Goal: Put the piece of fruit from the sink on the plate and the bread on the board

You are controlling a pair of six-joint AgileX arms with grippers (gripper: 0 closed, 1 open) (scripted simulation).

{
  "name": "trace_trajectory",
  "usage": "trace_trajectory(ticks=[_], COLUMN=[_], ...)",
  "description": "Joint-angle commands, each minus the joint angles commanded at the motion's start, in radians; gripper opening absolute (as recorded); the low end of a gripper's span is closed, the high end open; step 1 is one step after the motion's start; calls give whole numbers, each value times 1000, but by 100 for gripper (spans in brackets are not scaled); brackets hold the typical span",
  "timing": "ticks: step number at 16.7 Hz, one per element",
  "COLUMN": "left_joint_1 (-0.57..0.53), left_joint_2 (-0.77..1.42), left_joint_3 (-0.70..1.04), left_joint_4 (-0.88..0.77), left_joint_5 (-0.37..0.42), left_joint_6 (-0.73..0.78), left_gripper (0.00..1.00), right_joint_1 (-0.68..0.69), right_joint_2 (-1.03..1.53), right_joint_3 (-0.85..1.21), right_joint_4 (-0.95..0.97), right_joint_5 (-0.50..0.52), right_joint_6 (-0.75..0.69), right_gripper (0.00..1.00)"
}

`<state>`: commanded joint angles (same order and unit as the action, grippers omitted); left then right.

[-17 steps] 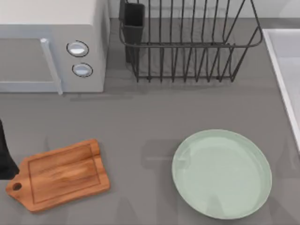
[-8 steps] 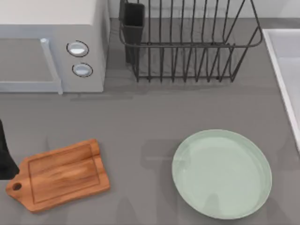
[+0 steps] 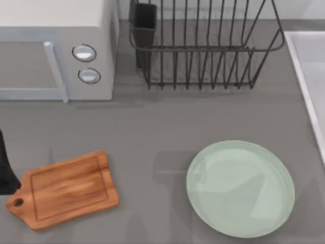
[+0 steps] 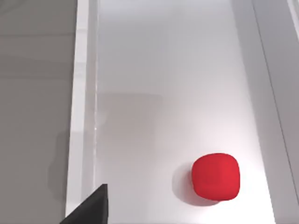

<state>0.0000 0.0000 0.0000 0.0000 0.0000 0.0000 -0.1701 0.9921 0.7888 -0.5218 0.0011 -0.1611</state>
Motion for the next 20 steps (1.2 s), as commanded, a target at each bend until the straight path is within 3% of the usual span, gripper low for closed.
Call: trace_trajectory(ticks=[10,14,20], left_joint_1=[0,0,0], left_joint_2=[0,0,0], left_joint_3=[0,0,0], left_joint_4=[0,0,0], left_joint_5=[0,0,0], left_joint_6=[0,0,0], left_gripper=[100,100,100], right_joint_1=[-148,-174,-170], right_joint_2=[961,1114,1125], right_joint_3=[692,811,817], right_joint_4=[-454,-533,-537], right_joint_5=[1,1,1], right_joint_6=[-140,-164,-166], right_gripper=[100,100,100])
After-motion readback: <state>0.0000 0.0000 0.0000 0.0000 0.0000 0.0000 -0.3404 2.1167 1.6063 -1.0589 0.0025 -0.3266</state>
